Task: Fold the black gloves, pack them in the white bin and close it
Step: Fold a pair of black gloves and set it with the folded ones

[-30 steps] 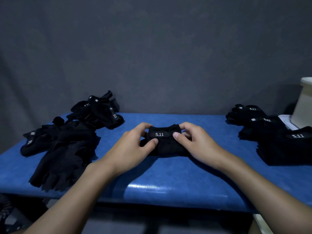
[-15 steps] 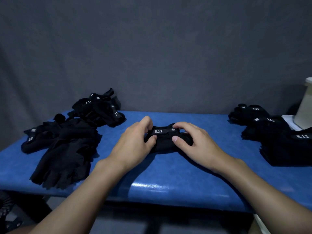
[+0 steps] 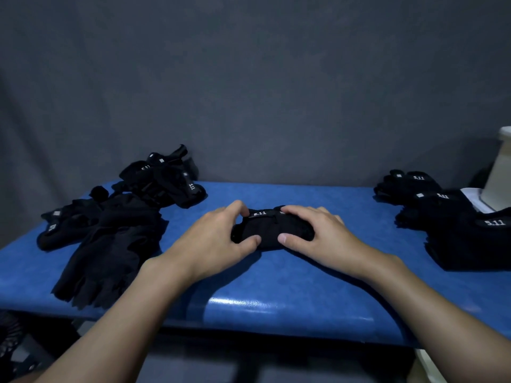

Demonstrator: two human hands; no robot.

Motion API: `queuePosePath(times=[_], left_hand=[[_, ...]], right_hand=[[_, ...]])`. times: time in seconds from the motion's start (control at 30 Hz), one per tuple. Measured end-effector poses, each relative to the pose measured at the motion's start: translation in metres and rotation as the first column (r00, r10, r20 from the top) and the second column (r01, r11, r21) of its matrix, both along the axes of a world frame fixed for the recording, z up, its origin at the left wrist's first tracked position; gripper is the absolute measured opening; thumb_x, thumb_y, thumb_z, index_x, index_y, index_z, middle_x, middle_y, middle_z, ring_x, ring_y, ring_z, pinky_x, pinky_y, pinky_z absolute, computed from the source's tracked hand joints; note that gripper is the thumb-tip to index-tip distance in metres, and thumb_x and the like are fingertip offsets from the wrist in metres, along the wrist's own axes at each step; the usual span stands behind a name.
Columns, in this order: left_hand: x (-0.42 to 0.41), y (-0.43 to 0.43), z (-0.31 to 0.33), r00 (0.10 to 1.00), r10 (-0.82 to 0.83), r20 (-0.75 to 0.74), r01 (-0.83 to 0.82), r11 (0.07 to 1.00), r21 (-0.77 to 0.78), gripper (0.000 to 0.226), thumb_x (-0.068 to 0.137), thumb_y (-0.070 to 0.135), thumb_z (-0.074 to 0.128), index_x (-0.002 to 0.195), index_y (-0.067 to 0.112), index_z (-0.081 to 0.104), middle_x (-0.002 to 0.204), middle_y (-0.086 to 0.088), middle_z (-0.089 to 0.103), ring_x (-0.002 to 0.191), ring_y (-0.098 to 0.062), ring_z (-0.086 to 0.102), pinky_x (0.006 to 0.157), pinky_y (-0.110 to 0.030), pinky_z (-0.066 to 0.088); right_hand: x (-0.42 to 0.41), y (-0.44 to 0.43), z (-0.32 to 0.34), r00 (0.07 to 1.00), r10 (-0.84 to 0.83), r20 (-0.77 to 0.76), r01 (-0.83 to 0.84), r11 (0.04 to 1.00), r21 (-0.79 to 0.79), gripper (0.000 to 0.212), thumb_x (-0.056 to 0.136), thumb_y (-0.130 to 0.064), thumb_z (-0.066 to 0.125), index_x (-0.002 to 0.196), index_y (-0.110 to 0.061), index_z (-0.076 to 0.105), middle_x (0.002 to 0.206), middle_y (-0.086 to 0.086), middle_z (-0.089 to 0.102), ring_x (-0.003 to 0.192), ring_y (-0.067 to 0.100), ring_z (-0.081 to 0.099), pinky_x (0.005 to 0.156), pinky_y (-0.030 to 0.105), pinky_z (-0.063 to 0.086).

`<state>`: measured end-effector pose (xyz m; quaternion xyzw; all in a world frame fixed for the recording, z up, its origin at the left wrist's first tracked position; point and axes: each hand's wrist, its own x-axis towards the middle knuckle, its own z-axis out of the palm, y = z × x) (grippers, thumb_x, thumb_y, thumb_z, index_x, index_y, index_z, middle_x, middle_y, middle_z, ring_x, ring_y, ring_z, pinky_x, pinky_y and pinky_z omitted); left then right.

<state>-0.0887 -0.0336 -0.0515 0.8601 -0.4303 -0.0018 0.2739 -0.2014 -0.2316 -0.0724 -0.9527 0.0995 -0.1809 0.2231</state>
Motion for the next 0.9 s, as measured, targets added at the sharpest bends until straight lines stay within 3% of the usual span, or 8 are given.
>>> queuePosePath(times=[0.37,0.47,0.53,0.63,0.8,0.9], left_hand=[[-0.034,-0.009,0.007,0.976,-0.214,-0.045,0.216,0.976,0.042,0.039,0.08,0.044,0.075,0.105,0.036,0.047,0.083,0.009,0.061,0.07,-0.005,0.057,0.063,-0.025,0.049],[-0.048,-0.019,0.007,0.955,-0.29,-0.064,0.292,0.956,0.025,0.04,0.079,0.043,0.077,0.104,0.035,0.047,0.085,0.011,0.061,0.07,-0.004,0.057,0.064,-0.025,0.05],[-0.061,-0.028,0.006,0.937,-0.342,-0.072,0.343,0.939,0.0,0.038,0.08,0.041,0.077,0.102,0.033,0.047,0.082,0.012,0.061,0.067,-0.002,0.055,0.06,-0.019,0.045],[-0.084,-0.046,0.002,0.911,-0.409,-0.055,0.408,0.912,-0.034,0.036,0.08,0.039,0.077,0.099,0.031,0.047,0.075,0.013,0.061,0.065,0.001,0.054,0.058,-0.016,0.04],[-0.118,-0.079,-0.007,0.874,-0.484,-0.049,0.478,0.873,-0.093,0.038,0.08,0.043,0.075,0.105,0.033,0.048,0.091,0.013,0.064,0.077,-0.002,0.058,0.07,-0.022,0.048],[-0.142,-0.101,-0.012,0.868,-0.496,-0.009,0.492,0.864,-0.106,0.039,0.083,0.043,0.072,0.111,0.031,0.047,0.104,0.012,0.062,0.09,-0.006,0.058,0.081,-0.027,0.05]], right_hand=[[-0.068,-0.002,0.019,0.994,-0.044,-0.103,0.036,0.996,-0.079,0.064,0.085,-0.051,0.067,0.141,-0.042,0.039,0.108,-0.024,0.051,0.108,0.004,0.044,0.106,0.031,0.028],[-0.098,-0.004,0.018,0.99,-0.083,-0.116,0.07,0.991,-0.111,0.067,0.084,-0.05,0.068,0.142,-0.042,0.037,0.094,-0.032,0.042,0.093,-0.01,0.039,0.103,0.027,0.027],[-0.118,-0.007,0.018,0.985,-0.117,-0.13,0.1,0.987,-0.129,0.068,0.084,-0.049,0.069,0.143,-0.042,0.037,0.093,-0.033,0.037,0.089,-0.007,0.036,0.104,0.026,0.026],[-0.148,-0.015,0.018,0.977,-0.166,-0.134,0.144,0.977,-0.154,0.069,0.082,-0.049,0.071,0.142,-0.042,0.037,0.099,-0.031,0.038,0.103,0.002,0.042,0.104,0.024,0.027],[-0.199,-0.04,0.009,0.967,-0.227,-0.112,0.23,0.973,0.008,0.068,0.073,-0.058,0.072,0.134,-0.054,0.042,0.118,-0.017,0.057,0.114,0.008,0.052,0.107,0.032,0.038],[-0.225,-0.058,0.008,0.967,-0.244,-0.071,0.251,0.959,0.129,0.064,0.074,-0.04,0.082,0.123,-0.059,0.046,0.121,-0.018,0.063,0.112,-0.001,0.059,0.103,0.028,0.045]])
